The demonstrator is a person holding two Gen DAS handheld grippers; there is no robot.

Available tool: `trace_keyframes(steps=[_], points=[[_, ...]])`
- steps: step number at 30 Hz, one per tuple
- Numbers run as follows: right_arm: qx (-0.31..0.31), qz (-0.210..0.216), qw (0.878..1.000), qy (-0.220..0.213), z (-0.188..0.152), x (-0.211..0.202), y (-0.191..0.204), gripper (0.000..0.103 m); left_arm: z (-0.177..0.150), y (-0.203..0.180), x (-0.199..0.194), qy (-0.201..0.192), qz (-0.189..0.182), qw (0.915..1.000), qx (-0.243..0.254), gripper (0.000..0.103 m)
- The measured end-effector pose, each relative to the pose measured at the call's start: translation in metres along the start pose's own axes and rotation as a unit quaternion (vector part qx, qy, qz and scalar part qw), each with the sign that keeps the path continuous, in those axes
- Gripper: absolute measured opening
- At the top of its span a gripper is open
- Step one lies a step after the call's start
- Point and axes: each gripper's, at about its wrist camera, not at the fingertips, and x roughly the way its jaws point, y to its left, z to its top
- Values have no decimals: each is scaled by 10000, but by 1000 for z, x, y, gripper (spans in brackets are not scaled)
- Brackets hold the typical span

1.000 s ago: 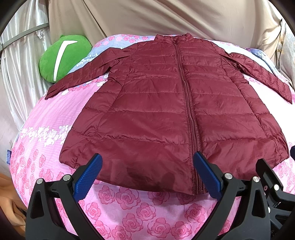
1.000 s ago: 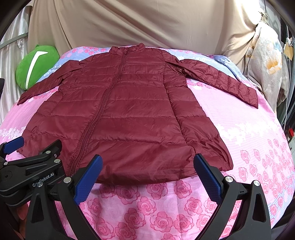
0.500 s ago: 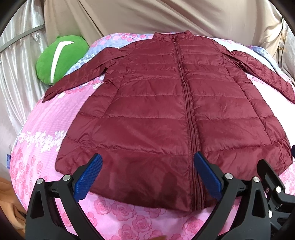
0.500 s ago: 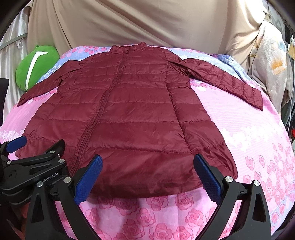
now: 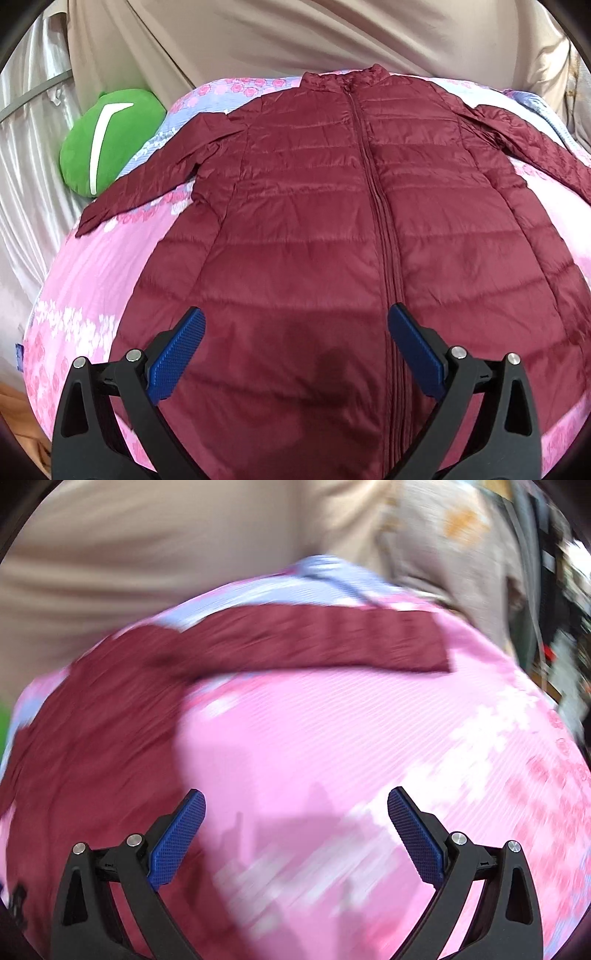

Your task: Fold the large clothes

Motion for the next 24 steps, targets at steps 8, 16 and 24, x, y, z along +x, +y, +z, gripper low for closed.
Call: trace_keyframes(steps=[8, 16, 24], points=[[1173, -246, 9927, -90, 76, 70, -103, 97, 25, -8, 30, 86, 38, 9999, 57, 97], [1985, -71, 9799, 191, 104, 131, -149, 84, 46, -12, 63, 310, -231, 9993, 10, 97], [1823, 64, 9832, 43, 155, 153, -114, 5, 73, 4, 77, 203, -136, 9996, -155, 97]])
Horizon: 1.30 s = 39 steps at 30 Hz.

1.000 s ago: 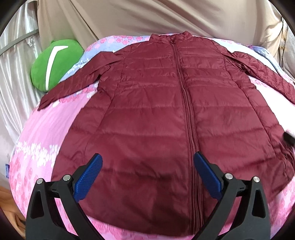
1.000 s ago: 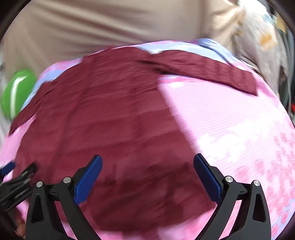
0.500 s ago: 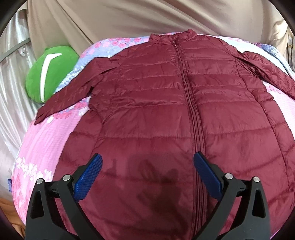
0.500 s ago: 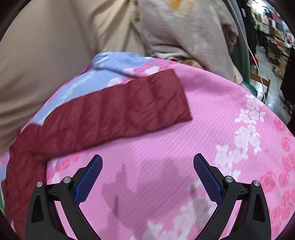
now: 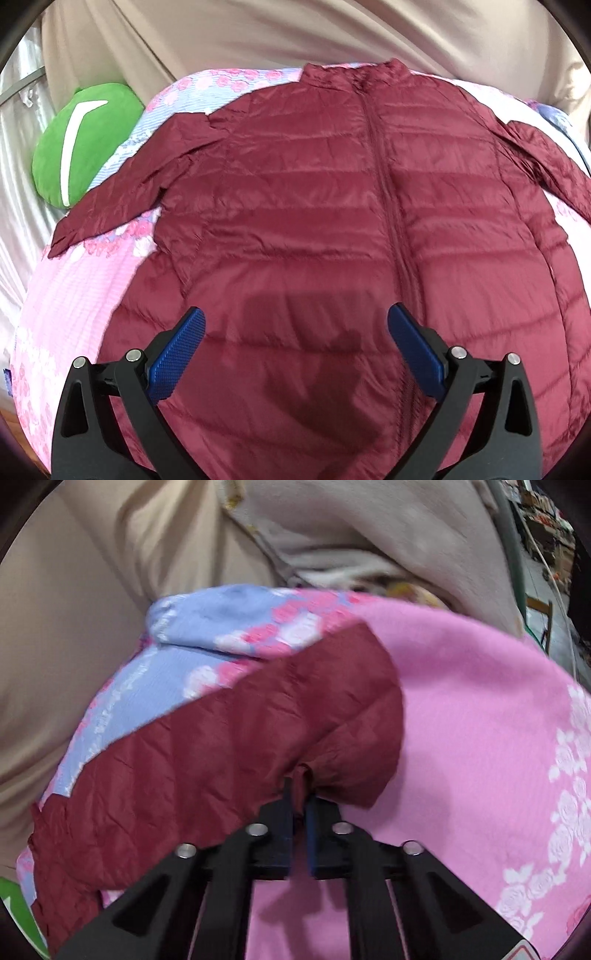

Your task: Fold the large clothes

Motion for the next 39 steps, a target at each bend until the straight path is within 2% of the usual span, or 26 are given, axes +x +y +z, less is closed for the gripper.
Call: trace_keyframes(steps=[3, 6, 7, 10, 13, 16, 18, 21, 23, 24, 26, 28, 30, 32, 34, 35, 36, 37, 38, 39], points=[[-552, 370, 9967, -468, 11, -26, 62, 4, 10, 13, 2, -76, 90, 9999, -101, 97], [-1293, 1260, 9801, -830, 6, -64, 151, 4, 22, 27, 3, -191, 191, 9993, -242, 97], [-1685, 1628, 9680, -893, -5, -79, 193, 4, 25, 31, 3, -216, 191, 9992, -287, 97], [-2578, 2333, 9335, -871, -44, -102, 283, 4, 36, 48, 4, -249, 58, 9983, -528, 97], [-3538, 2947, 8861, -532, -121, -108, 379, 4, 43, 61, 7, -275, 25, 9972, -699, 97], [-4132, 3148, 8545, -13, -193, -90, 434, 5, 47, 75, 11, -310, 117, 9964, -783, 97], [-4588, 3115, 8308, 464, -258, -71, 459, 8, 51, 83, 19, -253, 65, 9964, -804, 97], [-5187, 2887, 8000, 877, -322, -52, 468, 12, 58, 95, 36, -84, -318, 9954, -899, 97], [-5438, 2809, 7871, 758, -338, -62, 459, 20, 65, 102, 51, 21, -682, 9927, -999, 98], [-5513, 2789, 7838, 623, -338, -68, 453, 31, 67, 103, 57, 65, -784, 9916, -1023, 98], [-5586, 2633, 7862, 225, -331, -79, 441, 44, 76, 109, 76, 204, -1121, 9865, -1174, 98], [-5622, 2409, 7910, -122, -318, -88, 429, 47, 83, 111, 91, 300, -1459, 9806, -1272, 98], [-5575, 2229, 7993, -247, -309, -93, 422, 47, 92, 112, 112, 494, -1866, 9702, -1462, 98], [-5517, 2120, 8062, -269, -309, -91, 417, 47, 98, 110, 129, 685, -2115, 9602, -1694, 98], [-5485, 2001, 8114, -296, -303, -90, 412, 48, 102, 105, 138, 726, -2139, 9568, -1829, 97], [-5461, 1968, 8138, -290, -300, -88, 409, 48, 104, 103, 139, 726, -2093, 9579, -1825, 97], [-5446, 1951, 8152, -280, -298, -87, 408, 49, 106, 100, 139, 695, -2062, 9592, -1803, 94], [-5440, 1906, 8167, -275, -295, -85, 408, 49, 109, 97, 138, 634, -2071, 9602, -1765, 80], [-5438, 1887, 8172, -280, -295, -84, 407, 49, 112, 93, 137, 579, -2121, 9608, -1690, 71], [-5434, 1874, 8178, -277, -295, -83, 407, 51, 115, 92, 138, 595, -2150, 9608, -1648, 56]])
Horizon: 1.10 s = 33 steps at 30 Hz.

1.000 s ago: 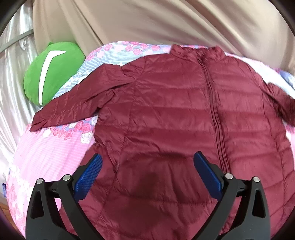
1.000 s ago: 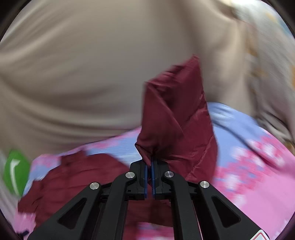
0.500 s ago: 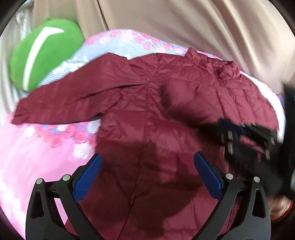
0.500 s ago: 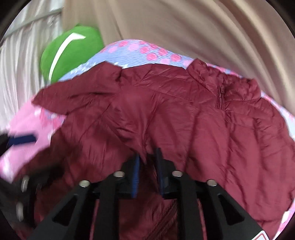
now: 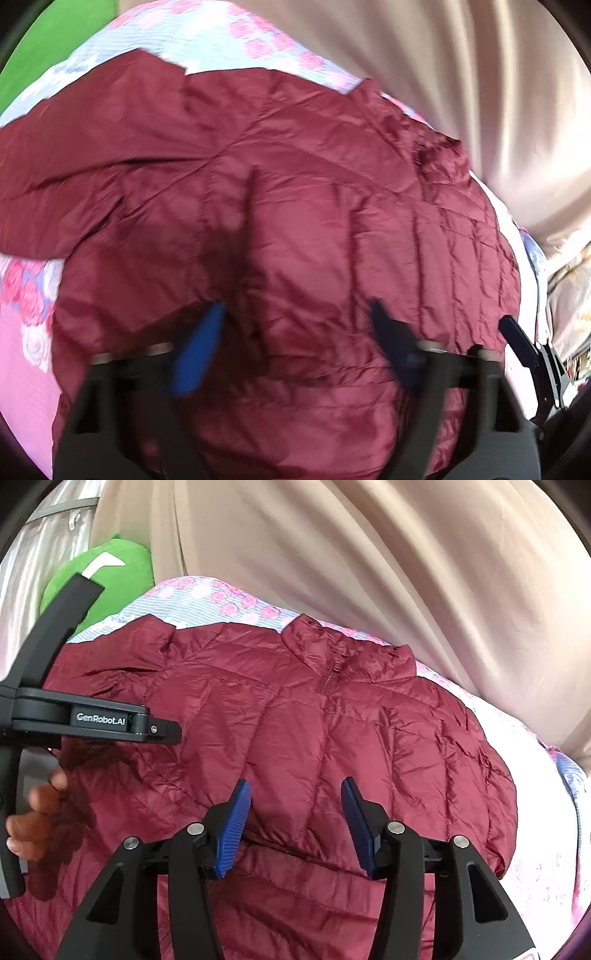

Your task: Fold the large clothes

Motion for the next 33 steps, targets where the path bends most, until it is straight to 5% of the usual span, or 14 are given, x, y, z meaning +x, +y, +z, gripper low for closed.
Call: trace_keyframes(steps=[3, 4, 7, 11, 15, 23, 25, 26, 27, 30, 33], points=[[33, -1, 10000, 33, -1, 4, -2, 53, 8, -4, 7, 74, -26, 10000, 34, 11], [32, -6, 10000, 42, -2, 5, -4, 53, 10, -3, 7, 84, -65, 9999, 31, 7], [200, -124, 9997, 19, -6, 5, -22, 53, 28, 0, -12, -364, -117, 9993, 31, 4], [1080, -602, 9923, 32, -14, 6, -93, 53, 46, 4, -36, -871, -68, 9959, 222, 4], [2328, -1110, 9660, 184, -30, 17, -179, 55, 51, 7, -19, -875, 415, 9939, 534, 4], [3030, -371, 9501, 643, -27, 71, -235, 56, 43, 13, 16, -683, 774, 9928, 606, 4], [3087, -197, 9484, 690, -24, 84, -237, 36, 42, 12, 20, -682, 838, 9919, 674, 4], [3119, -10, 9479, 648, -23, 84, -239, 16, 42, 13, 22, -671, 848, 9917, 691, 4], [3134, 66, 9481, 524, -20, 81, -239, 11, 42, 15, 22, -662, 853, 9918, 691, 4], [3163, 36, 9486, -96, -17, 61, -243, 9, 36, 15, 29, -635, 845, 9916, 742, 4], [3193, -258, 9460, 502, -35, 99, -253, 13, 28, 6, 39, -614, 799, 9906, 927, 4]])
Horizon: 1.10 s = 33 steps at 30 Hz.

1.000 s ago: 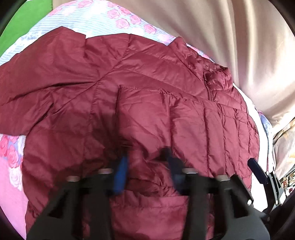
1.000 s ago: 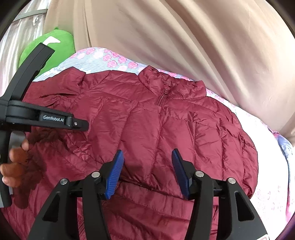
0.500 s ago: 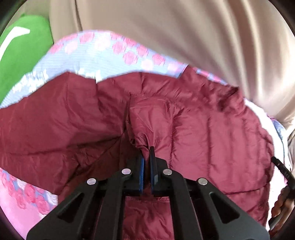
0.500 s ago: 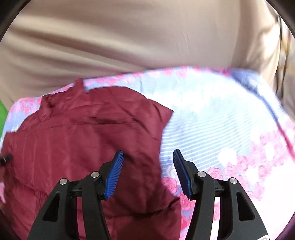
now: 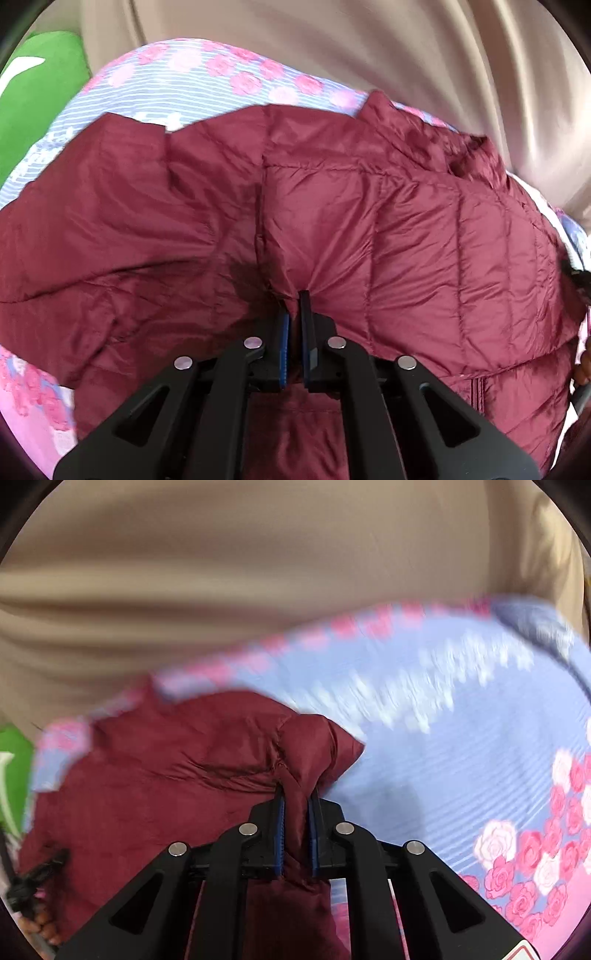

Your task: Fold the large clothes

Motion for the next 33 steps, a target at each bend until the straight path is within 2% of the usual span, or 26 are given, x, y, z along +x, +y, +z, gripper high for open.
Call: trace_keyframes(steps=[1, 4, 7, 10, 11, 12, 13, 14, 15, 19, 20, 22, 25, 26, 28, 30, 31, 33], points=[[-7, -46, 9998, 181, -3, 11, -3, 15, -2, -5, 1, -27, 68, 9999, 100, 4], [43, -171, 9998, -43, -5, -5, -5, 19, -6, -15, 3, -129, 339, 9987, 350, 5], [-37, -84, 9991, -425, -16, -44, -2, 24, -6, -14, 3, -160, 282, 9990, 308, 5], [-264, 175, 9991, -265, -42, -62, -4, 24, -7, -12, 2, -163, 227, 9993, 261, 5], [-396, 161, 9991, -71, -56, -58, -5, 22, -7, -12, 2, -163, 238, 9992, 266, 5], [-569, 12, 9983, 120, -67, -48, -5, 11, -6, -12, 2, -164, 249, 9992, 275, 5], [-704, -142, 9971, 245, -74, -40, -5, 7, -6, -12, 2, -168, 246, 9992, 274, 5], [-827, -276, 9954, 392, -82, -30, -7, 5, -7, -11, 1, -166, 218, 9993, 255, 5], [-824, -252, 9957, 354, -85, -29, -7, 3, -7, -11, 1, -161, 193, 9994, 230, 5], [-751, -131, 9971, 80, -80, -58, -5, 2, -11, -2, -3, -160, 90, 9998, 89, 6], [-840, -172, 9963, 80, -82, -56, -3, 2, -10, -2, -2, -160, 68, 9998, 64, 7], [-1056, -396, 9928, 407, -93, -38, -8, 2, -9, -3, -1, -158, 56, 9998, 65, 8], [-1013, -466, 9930, 397, -97, -37, -9, 1, -10, -4, -2, -164, 73, 9998, 75, 9], [-851, -489, 9948, 282, -95, -47, -9, 4, -11, -3, -3, -172, 47, 9998, 33, 10], [-853, -273, 9960, 77, -95, -63, 1, 4, -14, 2, -6, -184, -22, 9998, -96, 13], [-1149, -269, 9930, -100, -99, -75, 17, 4, -17, 8, -10, -207, -106, 9993, -288, 23], [-1308, -320, 9908, -101, -100, -71, 23, 4, -19, 10, -13, -216, -116, 9990, -361, 27], [-1472, -455, 9879, 186, -101, -48, 30, 4, -23, 15, -18, -212, -102, 9988, -425, 30]])
